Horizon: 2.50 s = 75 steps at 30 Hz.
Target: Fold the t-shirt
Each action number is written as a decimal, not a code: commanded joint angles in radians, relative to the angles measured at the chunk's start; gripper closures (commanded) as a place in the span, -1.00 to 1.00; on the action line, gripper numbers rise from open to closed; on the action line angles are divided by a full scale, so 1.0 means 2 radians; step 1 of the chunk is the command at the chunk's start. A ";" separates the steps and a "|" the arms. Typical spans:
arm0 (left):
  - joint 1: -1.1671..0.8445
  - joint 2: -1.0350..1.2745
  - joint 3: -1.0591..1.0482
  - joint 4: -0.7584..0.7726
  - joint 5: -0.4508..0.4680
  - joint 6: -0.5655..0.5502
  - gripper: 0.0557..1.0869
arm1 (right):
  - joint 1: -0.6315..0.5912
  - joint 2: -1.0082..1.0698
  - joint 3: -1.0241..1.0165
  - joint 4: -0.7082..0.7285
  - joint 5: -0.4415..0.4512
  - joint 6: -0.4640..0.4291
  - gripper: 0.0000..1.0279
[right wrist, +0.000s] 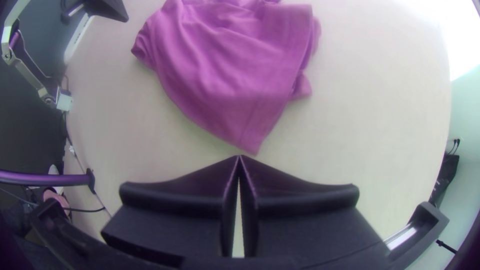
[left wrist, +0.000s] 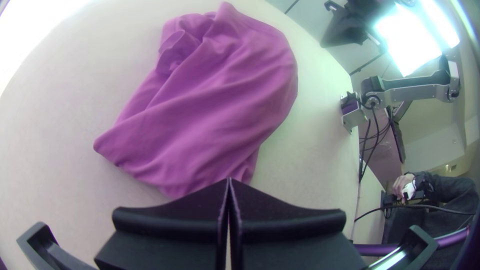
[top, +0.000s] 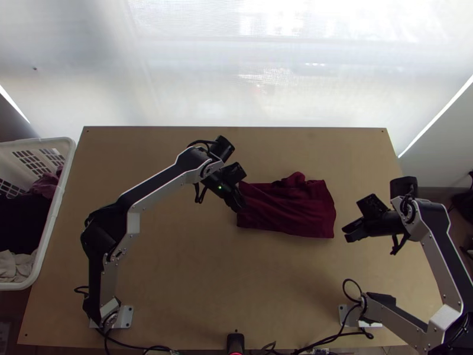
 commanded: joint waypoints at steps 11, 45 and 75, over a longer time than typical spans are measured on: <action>0.041 -0.046 -0.013 -0.010 0.006 -0.005 0.93 | 0.238 0.132 0.086 0.145 -0.002 0.138 0.95; 0.097 -0.073 -0.064 -0.011 0.010 -0.001 0.93 | 0.231 0.379 0.177 0.223 -0.040 0.101 0.95; 0.129 -0.093 -0.084 -0.015 0.009 0.005 0.93 | -0.032 0.465 0.309 0.211 0.011 0.049 0.95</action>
